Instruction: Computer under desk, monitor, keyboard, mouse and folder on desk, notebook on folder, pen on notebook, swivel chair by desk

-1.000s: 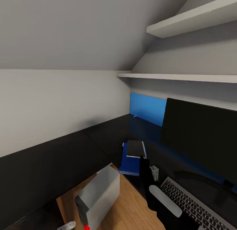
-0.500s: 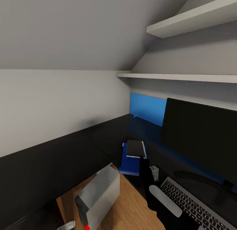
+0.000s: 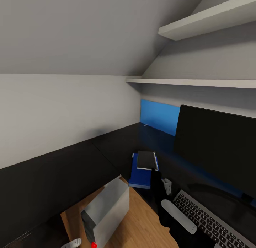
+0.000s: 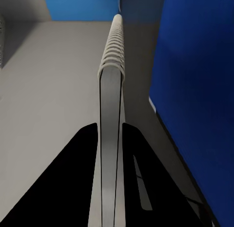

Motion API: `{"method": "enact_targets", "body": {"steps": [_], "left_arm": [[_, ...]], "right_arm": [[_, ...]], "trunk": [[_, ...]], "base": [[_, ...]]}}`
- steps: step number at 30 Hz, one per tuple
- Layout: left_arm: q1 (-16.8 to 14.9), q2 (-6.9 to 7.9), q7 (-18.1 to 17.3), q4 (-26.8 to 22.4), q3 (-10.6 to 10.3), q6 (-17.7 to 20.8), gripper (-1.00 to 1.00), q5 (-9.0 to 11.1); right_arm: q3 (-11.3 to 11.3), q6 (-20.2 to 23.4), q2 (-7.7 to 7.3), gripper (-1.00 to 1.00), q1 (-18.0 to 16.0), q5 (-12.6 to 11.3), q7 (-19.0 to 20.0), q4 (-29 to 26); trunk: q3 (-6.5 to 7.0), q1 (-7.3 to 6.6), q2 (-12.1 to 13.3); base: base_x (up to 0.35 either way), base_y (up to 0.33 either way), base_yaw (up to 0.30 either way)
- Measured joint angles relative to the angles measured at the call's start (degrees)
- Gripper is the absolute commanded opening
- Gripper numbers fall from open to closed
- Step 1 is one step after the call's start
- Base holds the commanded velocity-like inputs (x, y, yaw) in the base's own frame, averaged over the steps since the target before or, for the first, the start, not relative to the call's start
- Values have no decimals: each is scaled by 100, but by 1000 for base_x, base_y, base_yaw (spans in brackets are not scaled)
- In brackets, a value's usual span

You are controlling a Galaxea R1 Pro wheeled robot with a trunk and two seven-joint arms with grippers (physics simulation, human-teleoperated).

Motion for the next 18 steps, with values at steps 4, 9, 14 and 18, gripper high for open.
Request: {"method": "enact_targets", "body": {"steps": [4, 9, 14, 18], "left_arm": [[0, 0, -7, 0, -3, -2, 100, 0], [0, 4, -17, 0, -5, -3, 100, 0], [0, 8, -20, 0, -5, -3, 100, 0], [0, 9, -20, 0, -5, -3, 100, 0]], "right_arm": [[0, 0, 2, -100, 0, -1, 0, 1], [0, 0, 4, -100, 0, 0, 0, 1], [-5, 0, -1, -100, 0, -1, -6, -12], [-6, 0, -2, -100, 0, -1, -7, -13]], "trunk": [[0, 0, 0], [0, 0, 0], [0, 0, 0], [0, 0, 0]], "base": [[0, 0, 0], [0, 0, 0], [0, 0, 0], [0, 0, 0]]}}
